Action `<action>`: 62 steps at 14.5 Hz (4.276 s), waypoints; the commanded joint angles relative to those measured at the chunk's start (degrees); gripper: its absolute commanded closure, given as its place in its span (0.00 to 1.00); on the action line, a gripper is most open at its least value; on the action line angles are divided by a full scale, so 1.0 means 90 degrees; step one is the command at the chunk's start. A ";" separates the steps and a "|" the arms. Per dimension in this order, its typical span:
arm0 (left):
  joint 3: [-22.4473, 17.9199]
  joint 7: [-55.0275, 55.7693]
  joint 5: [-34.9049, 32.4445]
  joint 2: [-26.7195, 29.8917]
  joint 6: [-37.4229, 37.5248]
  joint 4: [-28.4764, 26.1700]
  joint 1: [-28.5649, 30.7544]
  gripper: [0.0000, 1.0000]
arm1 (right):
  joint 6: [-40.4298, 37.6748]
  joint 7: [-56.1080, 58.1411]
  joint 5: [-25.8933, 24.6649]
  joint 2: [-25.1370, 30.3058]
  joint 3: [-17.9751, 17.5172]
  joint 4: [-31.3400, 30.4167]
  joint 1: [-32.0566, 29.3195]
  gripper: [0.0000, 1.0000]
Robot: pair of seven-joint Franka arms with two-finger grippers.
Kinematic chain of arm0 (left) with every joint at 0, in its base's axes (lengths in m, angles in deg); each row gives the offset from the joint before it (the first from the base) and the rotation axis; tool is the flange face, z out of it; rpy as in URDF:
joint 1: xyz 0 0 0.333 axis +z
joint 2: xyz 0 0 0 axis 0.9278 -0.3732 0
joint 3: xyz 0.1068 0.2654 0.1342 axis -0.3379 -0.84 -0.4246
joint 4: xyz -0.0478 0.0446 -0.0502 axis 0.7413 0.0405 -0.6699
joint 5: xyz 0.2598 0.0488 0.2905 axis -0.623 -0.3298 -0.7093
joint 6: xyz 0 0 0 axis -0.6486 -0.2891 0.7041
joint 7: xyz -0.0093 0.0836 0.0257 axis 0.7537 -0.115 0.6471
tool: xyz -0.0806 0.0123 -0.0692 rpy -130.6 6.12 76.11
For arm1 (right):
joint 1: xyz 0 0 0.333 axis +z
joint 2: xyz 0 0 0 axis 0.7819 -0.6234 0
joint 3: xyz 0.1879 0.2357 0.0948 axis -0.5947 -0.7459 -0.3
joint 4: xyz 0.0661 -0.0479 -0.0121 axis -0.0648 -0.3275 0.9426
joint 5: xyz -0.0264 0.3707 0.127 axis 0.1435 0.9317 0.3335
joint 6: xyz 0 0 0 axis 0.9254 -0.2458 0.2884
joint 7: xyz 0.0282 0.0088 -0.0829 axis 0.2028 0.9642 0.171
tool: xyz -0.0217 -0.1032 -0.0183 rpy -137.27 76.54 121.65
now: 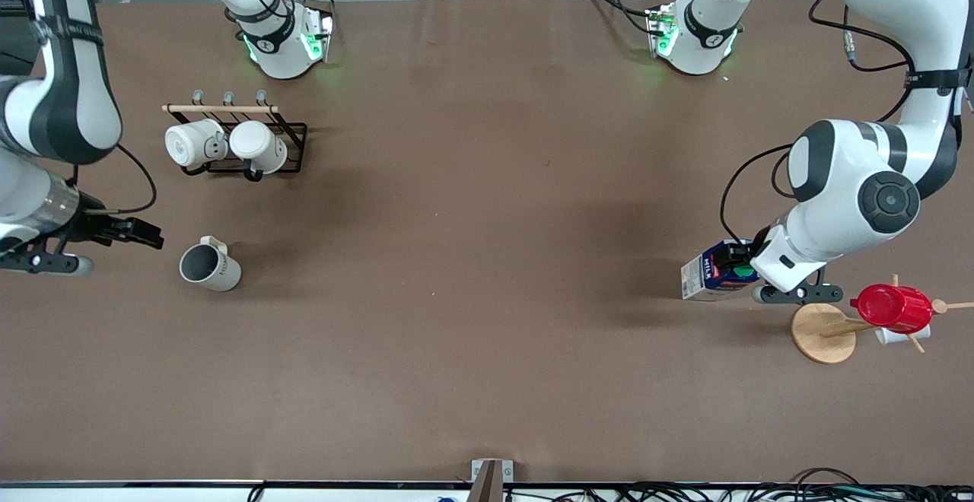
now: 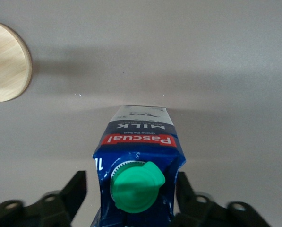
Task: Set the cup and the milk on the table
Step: 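Lift the milk with the left gripper while the right gripper grasps the mug, then carry the mug to the table centre and set it down with the right gripper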
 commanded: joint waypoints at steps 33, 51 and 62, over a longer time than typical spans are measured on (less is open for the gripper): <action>0.0752 0.3299 -0.0187 -0.0052 0.1060 0.1517 -0.1431 0.66 | 0.0109 -0.2260 0.0686 -0.0732 -0.2172 0.0335 0.0726 1.00; 0.0752 0.4617 -0.0187 -0.0726 0.1050 0.2210 -0.2162 0.66 | 0.1487 -0.7078 -0.1745 -0.2480 -0.2487 0.1292 0.3110 0.98; 0.0693 0.5925 -0.0187 -0.1360 0.0992 0.2532 -0.3207 0.65 | 0.0631 -0.6952 -0.1668 -0.1360 -0.2672 0.1224 0.2585 0.00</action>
